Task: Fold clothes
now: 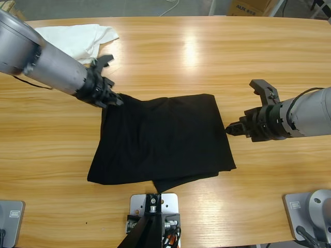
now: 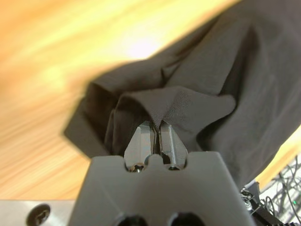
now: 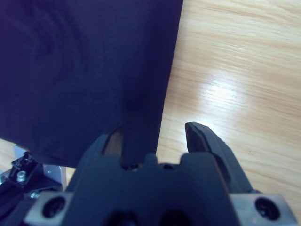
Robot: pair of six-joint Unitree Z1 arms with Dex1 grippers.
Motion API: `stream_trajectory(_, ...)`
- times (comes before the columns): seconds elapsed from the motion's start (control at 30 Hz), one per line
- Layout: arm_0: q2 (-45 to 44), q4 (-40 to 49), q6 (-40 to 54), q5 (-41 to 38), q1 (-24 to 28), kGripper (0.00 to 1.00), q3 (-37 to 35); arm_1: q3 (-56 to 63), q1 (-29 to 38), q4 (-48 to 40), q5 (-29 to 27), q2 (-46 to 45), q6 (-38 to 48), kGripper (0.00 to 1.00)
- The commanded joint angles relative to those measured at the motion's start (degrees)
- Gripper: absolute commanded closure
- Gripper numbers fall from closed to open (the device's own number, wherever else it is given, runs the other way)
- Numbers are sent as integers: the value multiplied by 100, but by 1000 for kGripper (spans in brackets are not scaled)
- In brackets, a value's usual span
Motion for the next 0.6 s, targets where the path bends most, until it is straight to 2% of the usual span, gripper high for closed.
stream_trajectory(0.03,-613,391,-91,229,63,1000,191,184,-55,-136,158,252,-16,464)
stream_trajectory(0.37,-1153,581,-214,292,63,1000,1040,193,-55,-136,162,249,-16,464)
stream_trajectory(0.6,-981,588,-214,385,95,1000,942,281,-55,-136,188,196,-16,463)
